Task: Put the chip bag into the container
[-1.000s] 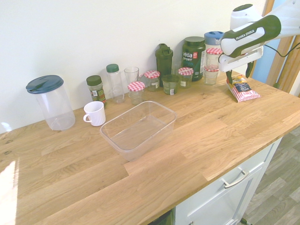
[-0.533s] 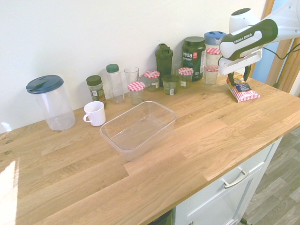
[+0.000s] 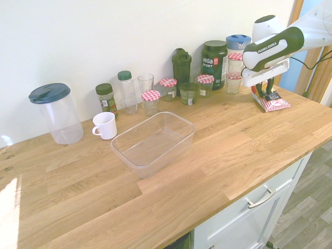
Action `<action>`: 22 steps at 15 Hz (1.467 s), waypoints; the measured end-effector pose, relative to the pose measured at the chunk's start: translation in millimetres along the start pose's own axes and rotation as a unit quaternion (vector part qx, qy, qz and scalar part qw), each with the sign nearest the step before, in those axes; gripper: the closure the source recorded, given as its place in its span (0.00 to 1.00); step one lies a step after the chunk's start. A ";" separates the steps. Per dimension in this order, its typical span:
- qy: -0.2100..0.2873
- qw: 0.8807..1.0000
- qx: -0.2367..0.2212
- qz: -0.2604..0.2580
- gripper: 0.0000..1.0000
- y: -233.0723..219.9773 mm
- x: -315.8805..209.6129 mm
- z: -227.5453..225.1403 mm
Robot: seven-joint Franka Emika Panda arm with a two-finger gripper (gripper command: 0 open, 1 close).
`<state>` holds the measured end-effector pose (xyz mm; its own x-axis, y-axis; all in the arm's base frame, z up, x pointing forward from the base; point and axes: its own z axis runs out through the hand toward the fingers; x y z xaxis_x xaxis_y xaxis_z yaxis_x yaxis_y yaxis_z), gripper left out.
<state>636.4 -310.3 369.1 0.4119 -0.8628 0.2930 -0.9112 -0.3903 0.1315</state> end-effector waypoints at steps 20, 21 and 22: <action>0.092 0.992 0.036 -0.079 1.00 -115.3 -267.5 -234.7; 0.098 0.991 0.036 -0.086 1.00 -125.5 -295.3 -246.7; 0.102 0.990 0.037 -0.092 1.00 -135.0 -320.0 -259.1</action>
<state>627.4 101.7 502.9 0.5548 -0.6949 0.4576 -0.8152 -0.5639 0.1320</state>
